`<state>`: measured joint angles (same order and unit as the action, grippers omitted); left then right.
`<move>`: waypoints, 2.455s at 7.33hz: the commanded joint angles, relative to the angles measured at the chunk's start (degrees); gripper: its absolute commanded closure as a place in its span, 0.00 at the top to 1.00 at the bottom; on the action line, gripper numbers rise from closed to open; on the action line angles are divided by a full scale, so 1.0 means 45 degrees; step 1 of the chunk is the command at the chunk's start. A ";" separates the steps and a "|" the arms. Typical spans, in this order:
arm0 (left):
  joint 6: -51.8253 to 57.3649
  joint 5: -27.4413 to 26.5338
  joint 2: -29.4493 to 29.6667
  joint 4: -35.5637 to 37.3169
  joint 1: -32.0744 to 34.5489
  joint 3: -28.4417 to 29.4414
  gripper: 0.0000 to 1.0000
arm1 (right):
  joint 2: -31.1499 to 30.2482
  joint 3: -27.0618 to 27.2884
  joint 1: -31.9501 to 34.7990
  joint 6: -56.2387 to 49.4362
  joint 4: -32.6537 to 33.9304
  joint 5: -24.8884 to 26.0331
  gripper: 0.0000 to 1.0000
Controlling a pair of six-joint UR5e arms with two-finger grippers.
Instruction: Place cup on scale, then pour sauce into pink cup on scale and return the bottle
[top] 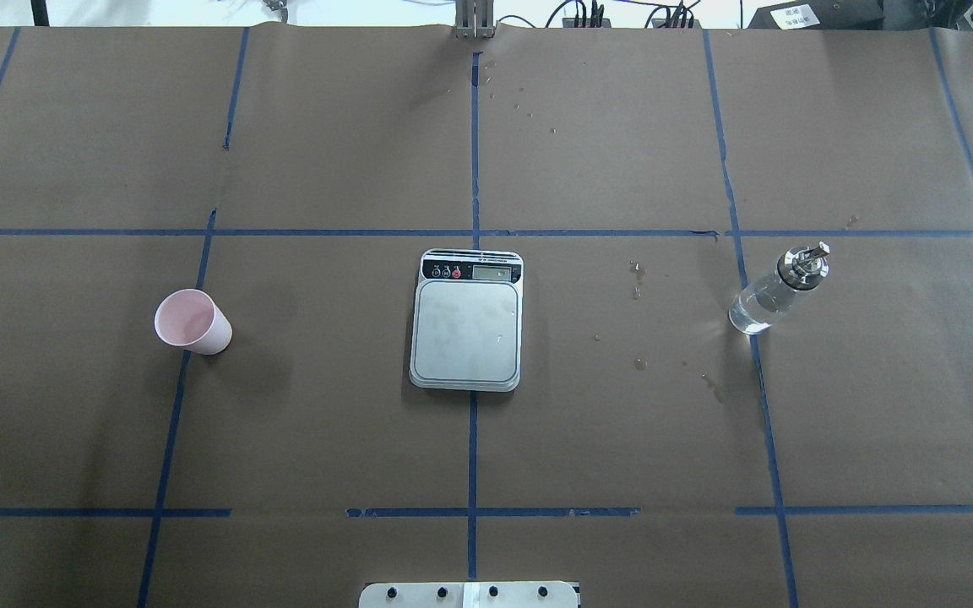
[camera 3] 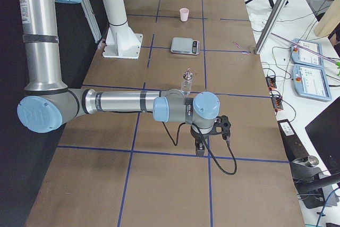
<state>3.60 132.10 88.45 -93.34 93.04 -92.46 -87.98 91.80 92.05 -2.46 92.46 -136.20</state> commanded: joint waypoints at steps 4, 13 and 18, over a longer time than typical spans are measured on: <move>-0.0136 0.0039 0.0208 0.1018 -0.0187 -0.3175 1.00 | 0.0001 0.0165 -0.0006 0.0000 0.0000 -0.0104 1.00; -1.4688 -0.1008 0.1497 -0.4078 -0.8613 -0.3752 1.00 | 0.0273 0.0459 -0.0162 0.0155 -0.0762 -0.0104 1.00; -1.5605 -0.2125 0.1595 -0.4082 -1.0108 -0.3030 1.00 | 0.0177 0.0459 -0.0358 0.0683 -0.0801 -0.0104 1.00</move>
<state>-66.26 123.93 95.50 -111.62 48.86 -107.20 -87.10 93.89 90.49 0.42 88.79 -136.58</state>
